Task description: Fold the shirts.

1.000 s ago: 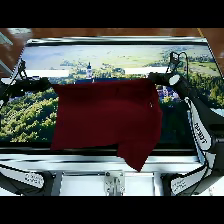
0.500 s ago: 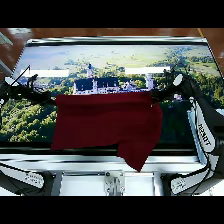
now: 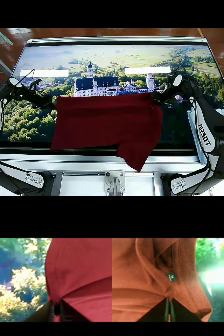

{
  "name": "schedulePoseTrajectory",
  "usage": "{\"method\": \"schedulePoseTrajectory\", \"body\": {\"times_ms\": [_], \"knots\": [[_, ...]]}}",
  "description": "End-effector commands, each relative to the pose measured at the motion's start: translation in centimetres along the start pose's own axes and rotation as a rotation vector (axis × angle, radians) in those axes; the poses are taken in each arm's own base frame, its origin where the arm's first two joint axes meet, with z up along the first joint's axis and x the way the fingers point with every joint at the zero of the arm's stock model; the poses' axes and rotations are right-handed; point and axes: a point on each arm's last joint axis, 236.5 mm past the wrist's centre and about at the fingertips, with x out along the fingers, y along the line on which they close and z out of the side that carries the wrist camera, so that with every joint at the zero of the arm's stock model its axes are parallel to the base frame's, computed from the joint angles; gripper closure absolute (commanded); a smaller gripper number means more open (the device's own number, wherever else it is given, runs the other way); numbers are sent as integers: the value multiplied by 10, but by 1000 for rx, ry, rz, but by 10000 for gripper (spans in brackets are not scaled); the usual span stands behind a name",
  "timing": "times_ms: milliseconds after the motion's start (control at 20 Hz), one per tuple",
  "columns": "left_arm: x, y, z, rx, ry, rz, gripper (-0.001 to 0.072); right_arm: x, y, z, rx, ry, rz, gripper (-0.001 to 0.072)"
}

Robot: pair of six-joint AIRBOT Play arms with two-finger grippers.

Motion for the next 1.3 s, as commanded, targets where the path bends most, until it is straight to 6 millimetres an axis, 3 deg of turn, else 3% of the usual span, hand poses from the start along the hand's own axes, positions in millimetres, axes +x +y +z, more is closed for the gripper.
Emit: {"method": "schedulePoseTrajectory", "body": {"times_ms": [0, 100, 150, 200, 250, 350, 400, 450, 500, 700, 800, 950, 1250], "knots": [[-1, -2, -6, -35, 29, -2, 129, -2, 5, -6, 22, 23, 18, 210], [-14, 3, -17, -45, 79, -2, 95, -16, -4, -21, -64, 75, -17, 198], [-25, 10, -26, -54, 111, 6, 126, -27, -19, -32, -105, 117, -72, 198], [-37, 18, -38, -72, 143, 8, 233, -43, -45, -43, -117, 160, -169, 199], [-48, 24, -50, -88, 174, -5, 267, -58, -66, -54, -113, 206, -231, 199], [-68, 37, -76, -154, 221, -37, 245, -80, -88, -76, -43, 263, -220, 199], [-72, 43, -89, -191, 223, -50, 138, -84, -89, -87, 13, 267, -158, 199], [-72, 47, -107, -226, 227, -70, 66, -82, -87, -97, 68, 257, -89, 199], [-65, 46, -127, -254, 235, -105, 51, -77, -82, -106, 123, 235, -16, 198], [-14, 21, -211, -316, 308, -246, 54, -52, -71, -127, 211, 169, 97, 198], [8, 14, -235, -317, 335, -272, 53, -43, -63, -132, 204, 173, 122, 199], [16, 3, -231, -336, 297, -325, 55, -42, -55, -127, 196, 151, 152, 199], [21, 3, -233, -337, 303, -320, 56, -42, -56, -128, 189, 155, 149, 198]]}}
